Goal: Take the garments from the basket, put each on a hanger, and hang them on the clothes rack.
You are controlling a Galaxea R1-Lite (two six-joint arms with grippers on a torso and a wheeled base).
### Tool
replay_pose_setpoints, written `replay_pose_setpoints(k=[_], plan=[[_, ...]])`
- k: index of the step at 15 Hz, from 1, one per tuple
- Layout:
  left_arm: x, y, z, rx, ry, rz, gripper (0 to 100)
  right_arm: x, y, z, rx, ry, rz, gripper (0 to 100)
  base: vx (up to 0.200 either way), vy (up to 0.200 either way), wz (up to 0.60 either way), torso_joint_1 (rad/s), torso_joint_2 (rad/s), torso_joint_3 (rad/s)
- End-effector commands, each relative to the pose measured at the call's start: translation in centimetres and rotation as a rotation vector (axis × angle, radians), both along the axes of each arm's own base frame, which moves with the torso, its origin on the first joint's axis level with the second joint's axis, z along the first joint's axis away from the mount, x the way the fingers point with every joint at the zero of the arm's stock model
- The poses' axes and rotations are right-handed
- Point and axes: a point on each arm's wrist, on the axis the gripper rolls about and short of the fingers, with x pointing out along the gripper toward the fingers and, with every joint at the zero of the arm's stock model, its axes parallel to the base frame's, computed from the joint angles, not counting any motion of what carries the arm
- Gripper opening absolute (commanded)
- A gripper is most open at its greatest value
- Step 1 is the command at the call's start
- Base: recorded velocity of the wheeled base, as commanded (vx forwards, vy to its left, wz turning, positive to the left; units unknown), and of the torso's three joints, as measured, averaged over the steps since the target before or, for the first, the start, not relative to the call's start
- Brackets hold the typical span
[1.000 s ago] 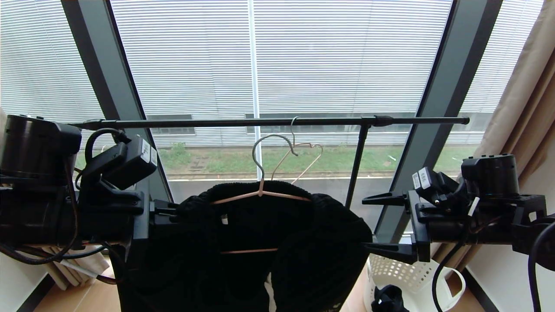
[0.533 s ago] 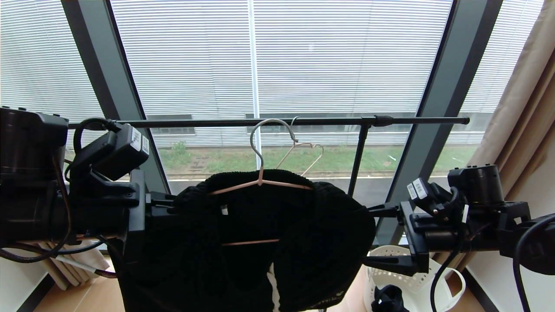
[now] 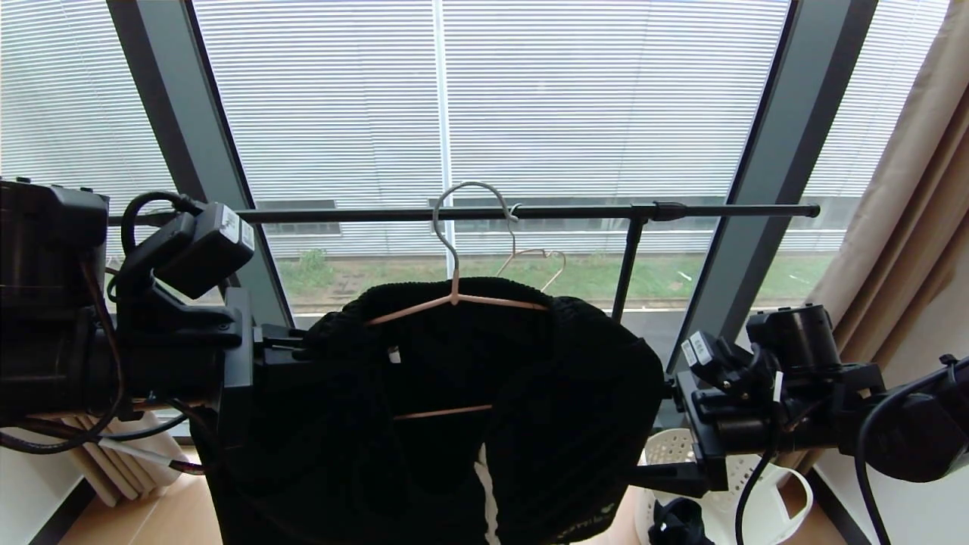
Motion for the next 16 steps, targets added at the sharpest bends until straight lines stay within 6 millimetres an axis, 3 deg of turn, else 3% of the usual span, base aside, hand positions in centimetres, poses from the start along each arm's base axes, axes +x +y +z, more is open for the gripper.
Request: replay_pose_setpoints(k=[1,6,12,16], plan=[[0.0,-0.1,0.0,-0.003,0.006,-0.003,0,0.4,0.1,-0.6,-0.005,0.017,0.000,0,0.000,0.000,0.00,0.000,0.00,0.000],[-0.2,0.0,0.4,-0.021,-0.003,0.007,0,0.8,-0.2,-0.2,-0.001,-0.007,-0.015,0,0.000,0.000,0.00,0.000,0.00,0.000],[-1.2,1.4,0.6,-0.031,-0.013,0.065,0,2.1,-2.8,0.6,0.010,-0.068,-0.108,0,0.000,0.000,0.00,0.000,0.00,0.000],[-1.4,1.9,0.4,-0.030,-0.010,0.085,0,2.0,-2.9,0.7,0.011,-0.075,-0.111,0,0.000,0.000,0.00,0.000,0.00,0.000]])
